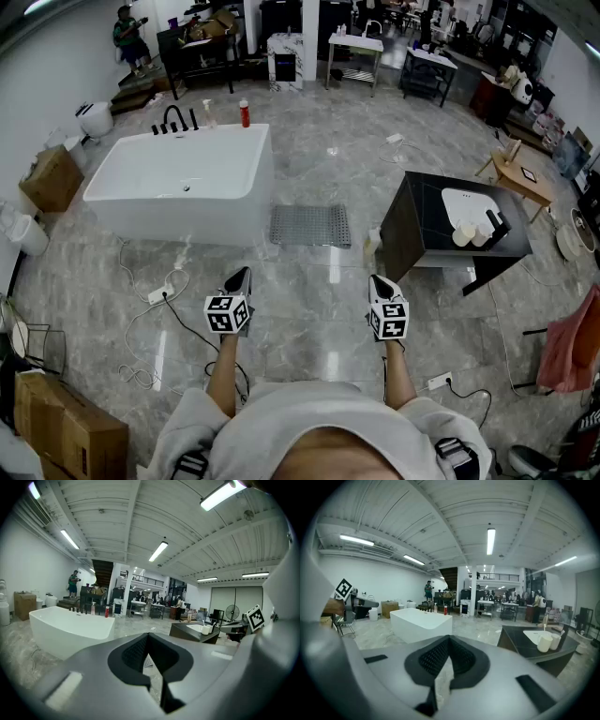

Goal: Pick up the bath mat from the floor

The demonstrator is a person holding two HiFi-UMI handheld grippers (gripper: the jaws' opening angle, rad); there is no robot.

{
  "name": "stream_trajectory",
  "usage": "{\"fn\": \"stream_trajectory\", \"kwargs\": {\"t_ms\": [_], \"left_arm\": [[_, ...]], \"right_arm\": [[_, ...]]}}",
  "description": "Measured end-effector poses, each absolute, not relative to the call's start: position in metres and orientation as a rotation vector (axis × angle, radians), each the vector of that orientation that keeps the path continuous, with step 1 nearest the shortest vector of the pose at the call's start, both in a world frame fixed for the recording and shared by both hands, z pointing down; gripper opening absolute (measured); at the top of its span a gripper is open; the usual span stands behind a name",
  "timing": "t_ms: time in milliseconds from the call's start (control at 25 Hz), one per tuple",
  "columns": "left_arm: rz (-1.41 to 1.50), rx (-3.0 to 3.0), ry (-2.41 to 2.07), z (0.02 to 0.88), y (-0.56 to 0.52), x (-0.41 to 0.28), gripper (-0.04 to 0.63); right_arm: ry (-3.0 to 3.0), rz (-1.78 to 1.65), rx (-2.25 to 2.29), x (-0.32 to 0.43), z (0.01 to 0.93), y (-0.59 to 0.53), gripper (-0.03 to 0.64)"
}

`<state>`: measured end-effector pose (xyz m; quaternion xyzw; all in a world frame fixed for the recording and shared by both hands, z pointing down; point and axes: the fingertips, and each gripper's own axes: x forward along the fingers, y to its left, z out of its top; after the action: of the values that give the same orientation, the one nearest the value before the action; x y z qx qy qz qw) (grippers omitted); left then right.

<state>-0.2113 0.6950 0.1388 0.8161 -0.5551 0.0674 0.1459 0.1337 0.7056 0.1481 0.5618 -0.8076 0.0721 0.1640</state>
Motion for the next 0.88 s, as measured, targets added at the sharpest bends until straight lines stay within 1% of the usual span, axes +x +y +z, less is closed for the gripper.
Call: {"fn": "stream_trajectory", "kwargs": {"t_ms": [480,520,560,600,680,880], "left_arm": [[0.193,2.359,-1.580,0.143,0.713,-0.198,0.012],[0.193,2.366,-1.566,0.144,0.714,-0.193,0.024],[0.188,2.374,-1.543,0.145,0.714,-0.188,0.139],[0.178,2.377,-1.520,0.146,0.715,-0.183,0.250],[0.171,2.381,-1.488,0.150,0.718,-0.174,0.299],[0.200,2.415,-1.443,0.158,0.726,-0.151,0.298]], "right_arm": [[-2.348,0.213,1.568,0.133,0.154,0.728,0.014],[-2.384,0.212,1.549,0.132,0.153,0.730,0.015],[-2.423,0.218,1.526,0.130,0.153,0.731,0.094],[-2.455,0.229,1.506,0.128,0.152,0.732,0.288],[-2.480,0.236,1.494,0.129,0.151,0.733,0.296],[-2.473,0.199,1.490,0.139,0.152,0.736,0.296]]}}
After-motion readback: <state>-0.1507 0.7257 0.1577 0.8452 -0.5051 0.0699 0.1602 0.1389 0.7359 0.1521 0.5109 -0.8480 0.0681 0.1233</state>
